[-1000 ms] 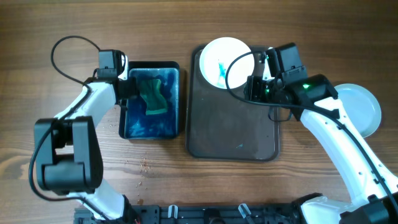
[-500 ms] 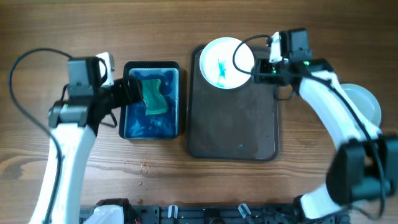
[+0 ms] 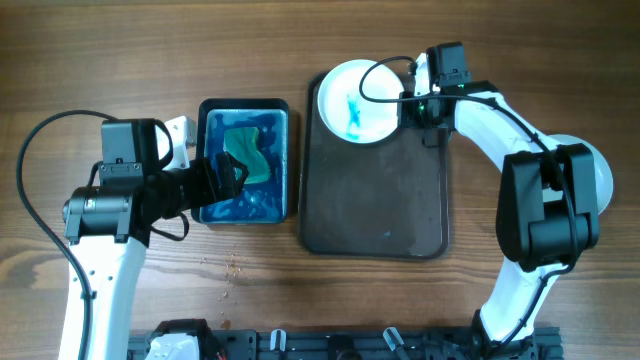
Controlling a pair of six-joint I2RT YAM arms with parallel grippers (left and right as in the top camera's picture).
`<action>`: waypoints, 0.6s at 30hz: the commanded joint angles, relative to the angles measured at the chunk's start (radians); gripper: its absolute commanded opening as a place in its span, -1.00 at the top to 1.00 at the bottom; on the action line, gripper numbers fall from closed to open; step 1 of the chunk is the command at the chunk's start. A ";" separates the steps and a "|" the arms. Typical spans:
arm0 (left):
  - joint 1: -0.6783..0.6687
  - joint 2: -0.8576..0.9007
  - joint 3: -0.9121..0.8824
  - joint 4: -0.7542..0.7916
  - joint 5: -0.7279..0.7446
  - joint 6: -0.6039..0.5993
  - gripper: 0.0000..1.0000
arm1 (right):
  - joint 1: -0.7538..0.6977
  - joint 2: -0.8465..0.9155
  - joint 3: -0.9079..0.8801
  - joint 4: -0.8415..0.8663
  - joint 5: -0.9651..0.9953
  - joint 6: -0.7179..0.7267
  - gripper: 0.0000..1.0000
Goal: Clean dirty plates on tray and stack at the side
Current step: 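Grip the last plate's rim with the right gripper and drag it toward center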
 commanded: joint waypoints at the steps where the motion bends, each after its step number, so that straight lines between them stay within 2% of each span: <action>1: 0.006 0.001 0.012 0.000 0.025 -0.006 -1.00 | -0.006 0.012 0.024 -0.031 -0.013 0.005 0.91; 11: 0.006 0.001 0.012 0.000 0.024 -0.006 -1.00 | -0.006 -0.013 0.024 -0.129 -0.019 -0.010 0.91; 12: 0.006 0.001 0.012 0.000 0.024 -0.006 -1.00 | -0.006 -0.013 0.024 -0.123 -0.022 -0.037 0.83; 15: 0.006 0.001 0.012 0.004 0.024 -0.006 -1.00 | -0.006 -0.013 0.024 -0.075 -0.020 -0.102 -0.19; 16: 0.006 0.001 0.012 0.005 0.024 -0.006 -1.00 | -0.006 -0.013 0.024 -0.054 -0.021 -0.117 -0.42; 18: 0.006 0.001 0.012 0.005 0.024 -0.006 -1.00 | -0.006 -0.009 0.024 -0.014 -0.021 -0.148 -0.44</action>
